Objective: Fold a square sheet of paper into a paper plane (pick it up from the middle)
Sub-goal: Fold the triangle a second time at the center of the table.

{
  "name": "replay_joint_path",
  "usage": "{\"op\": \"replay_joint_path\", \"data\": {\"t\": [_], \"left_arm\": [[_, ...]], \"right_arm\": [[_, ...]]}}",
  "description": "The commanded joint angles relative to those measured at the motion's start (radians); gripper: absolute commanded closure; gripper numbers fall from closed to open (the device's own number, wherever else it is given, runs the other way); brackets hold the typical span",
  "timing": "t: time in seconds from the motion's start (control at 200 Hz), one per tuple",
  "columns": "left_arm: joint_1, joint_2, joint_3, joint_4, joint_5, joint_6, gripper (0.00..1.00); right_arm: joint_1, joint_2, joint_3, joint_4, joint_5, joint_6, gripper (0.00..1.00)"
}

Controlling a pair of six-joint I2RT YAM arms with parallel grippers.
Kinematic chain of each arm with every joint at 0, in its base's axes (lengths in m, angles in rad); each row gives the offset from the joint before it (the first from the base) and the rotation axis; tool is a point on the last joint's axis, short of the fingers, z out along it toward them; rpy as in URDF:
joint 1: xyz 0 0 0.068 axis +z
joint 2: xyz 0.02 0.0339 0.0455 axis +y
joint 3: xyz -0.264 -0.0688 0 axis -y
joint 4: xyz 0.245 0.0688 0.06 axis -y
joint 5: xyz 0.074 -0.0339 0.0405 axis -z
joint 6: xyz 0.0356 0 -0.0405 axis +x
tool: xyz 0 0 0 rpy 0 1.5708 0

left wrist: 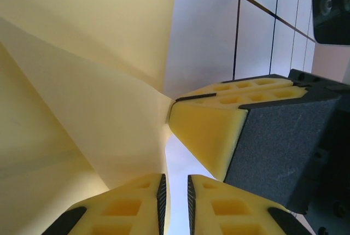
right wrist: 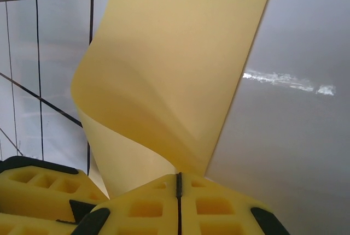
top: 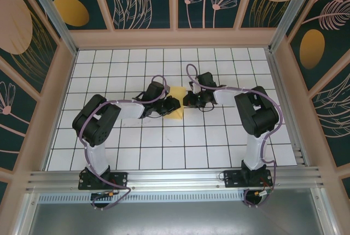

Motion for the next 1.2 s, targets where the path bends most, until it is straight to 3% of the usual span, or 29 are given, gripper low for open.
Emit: {"op": "replay_joint_path", "data": {"t": [0.0,1.196], "left_arm": [[0.003,0.02,0.021,-0.001,0.022,0.022,0.8],[0.003,0.062,0.059,-0.025,0.017,0.032,0.81]], "right_arm": [[0.003,0.017,0.027,-0.022,0.015,-0.027,0.94],[0.005,0.074,0.092,-0.049,0.024,-0.04,0.95]]}}
